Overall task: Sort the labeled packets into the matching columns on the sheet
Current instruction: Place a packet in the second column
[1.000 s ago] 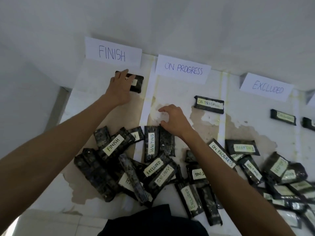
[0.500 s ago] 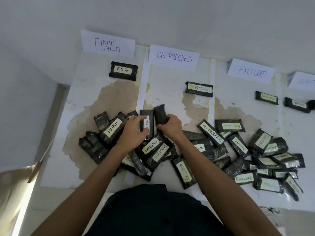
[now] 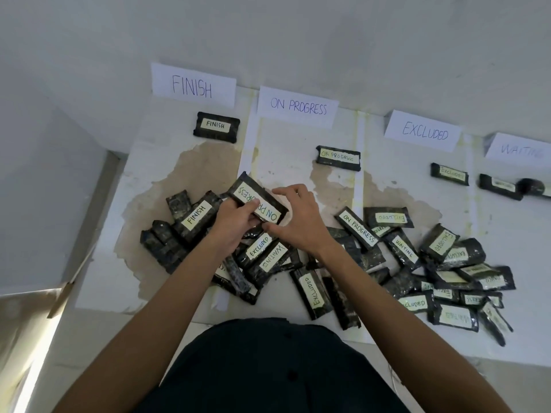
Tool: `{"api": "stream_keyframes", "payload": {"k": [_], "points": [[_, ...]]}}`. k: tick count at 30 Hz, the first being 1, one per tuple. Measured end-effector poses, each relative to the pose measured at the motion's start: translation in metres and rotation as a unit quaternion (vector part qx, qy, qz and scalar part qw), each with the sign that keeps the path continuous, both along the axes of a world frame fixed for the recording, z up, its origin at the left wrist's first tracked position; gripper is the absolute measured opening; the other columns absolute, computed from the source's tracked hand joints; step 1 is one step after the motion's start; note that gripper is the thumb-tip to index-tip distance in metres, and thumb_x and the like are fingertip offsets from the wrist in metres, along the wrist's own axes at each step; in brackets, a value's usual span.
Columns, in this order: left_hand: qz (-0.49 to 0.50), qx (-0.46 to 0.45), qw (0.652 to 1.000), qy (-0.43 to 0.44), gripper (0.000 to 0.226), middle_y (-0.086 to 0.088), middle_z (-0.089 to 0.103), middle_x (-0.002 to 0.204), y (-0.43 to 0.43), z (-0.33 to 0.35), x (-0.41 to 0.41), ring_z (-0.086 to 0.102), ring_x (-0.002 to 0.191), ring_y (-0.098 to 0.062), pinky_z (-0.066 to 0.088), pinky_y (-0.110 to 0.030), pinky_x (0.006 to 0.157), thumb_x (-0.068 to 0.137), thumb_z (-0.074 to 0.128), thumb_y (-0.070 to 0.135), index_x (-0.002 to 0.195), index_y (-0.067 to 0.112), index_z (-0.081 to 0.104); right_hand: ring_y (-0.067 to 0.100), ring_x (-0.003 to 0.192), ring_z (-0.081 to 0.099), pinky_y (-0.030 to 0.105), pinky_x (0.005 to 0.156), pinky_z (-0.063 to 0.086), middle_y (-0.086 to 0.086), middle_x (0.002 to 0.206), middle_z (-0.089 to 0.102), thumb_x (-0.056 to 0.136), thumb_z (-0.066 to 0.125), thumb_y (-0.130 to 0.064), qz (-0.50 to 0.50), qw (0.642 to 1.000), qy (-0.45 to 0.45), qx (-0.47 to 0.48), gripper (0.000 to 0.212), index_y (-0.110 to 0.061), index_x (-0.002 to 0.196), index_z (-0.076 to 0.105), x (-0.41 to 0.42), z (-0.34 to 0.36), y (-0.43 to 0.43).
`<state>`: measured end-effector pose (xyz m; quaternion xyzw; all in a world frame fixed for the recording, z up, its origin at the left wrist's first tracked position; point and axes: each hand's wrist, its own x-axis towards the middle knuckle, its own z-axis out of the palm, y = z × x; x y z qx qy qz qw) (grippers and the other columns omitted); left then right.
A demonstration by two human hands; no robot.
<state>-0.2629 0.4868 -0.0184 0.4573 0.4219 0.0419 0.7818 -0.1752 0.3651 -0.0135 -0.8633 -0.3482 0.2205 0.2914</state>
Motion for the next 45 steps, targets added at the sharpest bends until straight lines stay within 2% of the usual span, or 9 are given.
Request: {"api": "stream_keyframes", "payload": {"k": [5,10,15,18,22,27,30,32,45], "points": [[-0.015,0.045,0.999,0.009,0.021,-0.003,0.067,0.100,0.005,-0.002,-0.001,0.065,0.094,-0.021,0.056,-0.028,0.069,0.092,0.056,0.009,0.113,0.009,0.055,0.015,0.106,0.050,0.030,0.092,0.044,-0.001,0.117,0.053,0.075,0.075,-0.038,0.021,0.997,0.064,0.034,0.059,-0.021,0.126,0.050,0.005,0.007,0.003],[-0.248,0.236,0.939,0.043,0.036,0.001,0.061,0.120,0.020,-0.006,0.011,0.057,0.110,-0.017,0.047,-0.035,0.092,0.095,0.048,0.010,0.130,0.020,0.048,0.010,0.079,0.059,0.023,0.071,0.050,-0.008,0.107,0.058,0.087,0.065,-0.031,-0.115,0.972,0.187,0.086,0.049,-0.027,0.132,0.046,0.018,0.009,0.014],[-0.344,0.335,0.876,0.046,0.051,-0.001,0.052,0.128,0.030,-0.010,0.039,0.050,0.115,-0.017,0.042,-0.033,0.096,0.091,0.055,0.015,0.138,0.025,0.040,0.031,0.080,0.067,0.042,0.070,0.059,0.005,0.093,0.066,0.086,0.066,-0.014,-0.169,0.956,0.224,0.089,0.023,-0.013,0.109,0.064,0.035,-0.006,0.018],[-0.345,0.505,0.786,0.088,0.076,-0.008,0.044,0.123,0.033,-0.013,0.055,0.047,0.110,-0.022,0.046,-0.039,0.092,0.076,0.072,0.029,0.141,0.024,0.033,0.029,0.080,0.068,0.034,0.067,0.060,0.015,0.093,0.064,0.086,0.066,-0.007,-0.267,0.912,0.283,0.131,0.021,-0.003,0.106,0.062,0.048,-0.010,0.024],[-0.392,0.626,0.668,0.087,0.072,-0.012,0.045,0.124,0.042,-0.021,0.086,0.048,0.109,-0.031,0.046,-0.043,0.086,0.073,0.070,0.028,0.138,0.017,0.039,0.018,0.067,0.064,0.030,0.067,0.060,0.006,0.077,0.062,0.085,0.067,-0.006,-0.336,0.865,0.334,0.163,0.014,-0.007,0.097,0.059,0.073,-0.016,0.036],[-0.427,0.655,0.615,0.103,0.070,-0.012,0.043,0.125,0.068,-0.031,0.147,0.046,0.108,-0.032,0.041,-0.043,0.087,0.071,0.070,0.020,0.135,0.013,0.041,0.019,0.088,0.066,0.032,0.080,0.054,0.004,0.094,0.068,0.087,0.065,-0.027,-0.297,0.921,0.223,0.115,0.026,-0.013,0.108,0.062,0.122,-0.030,0.043],[-0.448,0.656,0.596,0.118,0.066,-0.013,0.042,0.128,0.082,-0.041,0.179,0.044,0.112,-0.032,0.038,-0.042,0.091,0.077,0.067,0.013,0.136,0.011,0.040,0.026,0.106,0.056,0.037,0.089,0.046,0.004,0.112,0.064,0.083,0.062,-0.024,-0.239,0.971,-0.007,-0.001,0.029,-0.015,0.111,0.064,0.157,-0.046,0.029],[-0.462,0.653,0.589,0.116,0.062,-0.014,0.042,0.128,0.088,-0.050,0.195,0.044,0.112,-0.033,0.037,-0.042,0.091,0.080,0.065,0.011,0.137,0.011,0.040,0.033,0.120,0.044,0.045,0.096,0.040,0.006,0.129,0.054,0.081,0.062,-0.022,-0.207,0.965,-0.113,-0.115,0.038,-0.018,0.118,0.062,0.177,-0.060,0.016],[-0.450,0.632,0.623,0.103,0.065,-0.013,0.043,0.131,0.102,-0.076,0.228,0.041,0.116,-0.032,0.038,-0.042,0.094,0.079,0.065,0.004,0.139,0.012,0.041,0.035,0.121,0.045,0.049,0.099,0.039,0.009,0.122,0.059,0.085,0.060,-0.016,-0.150,0.977,-0.122,-0.086,0.029,-0.016,0.113,0.067,0.220,-0.089,0.035]]}}
